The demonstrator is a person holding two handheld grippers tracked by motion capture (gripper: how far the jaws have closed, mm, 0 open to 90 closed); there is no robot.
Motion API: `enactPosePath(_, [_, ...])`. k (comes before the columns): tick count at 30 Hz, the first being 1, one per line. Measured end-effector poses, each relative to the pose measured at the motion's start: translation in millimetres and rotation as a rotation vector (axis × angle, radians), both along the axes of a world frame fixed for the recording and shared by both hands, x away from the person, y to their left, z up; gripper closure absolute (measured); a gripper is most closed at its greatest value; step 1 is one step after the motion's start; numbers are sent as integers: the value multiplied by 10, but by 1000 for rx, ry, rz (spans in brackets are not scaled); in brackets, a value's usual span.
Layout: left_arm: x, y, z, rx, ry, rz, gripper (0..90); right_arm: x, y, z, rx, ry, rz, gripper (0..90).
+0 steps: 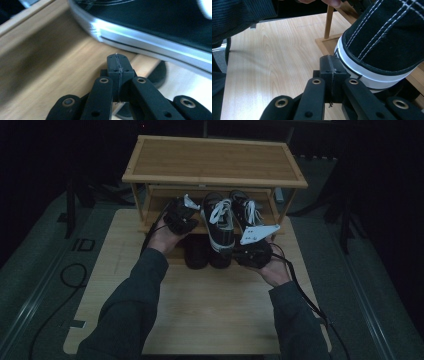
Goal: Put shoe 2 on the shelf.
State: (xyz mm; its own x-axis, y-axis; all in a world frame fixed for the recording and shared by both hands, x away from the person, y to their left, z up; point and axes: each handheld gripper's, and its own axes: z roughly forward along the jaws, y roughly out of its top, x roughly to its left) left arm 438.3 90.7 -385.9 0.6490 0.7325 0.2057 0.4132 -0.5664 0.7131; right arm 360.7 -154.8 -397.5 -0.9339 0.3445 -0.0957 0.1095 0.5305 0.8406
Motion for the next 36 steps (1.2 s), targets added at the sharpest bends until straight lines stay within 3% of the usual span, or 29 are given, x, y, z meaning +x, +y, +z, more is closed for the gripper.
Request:
enactPosePath(6, [55, 24, -56, -36, -4, 16, 900, 6, -2, 0, -5, -6, 8, 900])
enactPosePath(9, [68, 52, -56, -68, 21, 21, 900, 15, 1, 3, -12, -13, 20, 900])
enactPosePath(15, [50, -3, -41, -19, 12, 26, 900, 28, 7, 2, -8, -20, 24, 900])
enactPosePath(20, [77, 42, -32, -58, 45, 18, 900, 71, 5, -12, -11, -34, -1, 900])
enactPosePath(29, [71, 46, -38, -64, 42, 21, 900, 126, 68, -42, 6, -41, 5, 900])
enactPosePath(36, [73, 45, -37, -63, 42, 21, 900, 180, 134, 19, 3, -55, -4, 900])
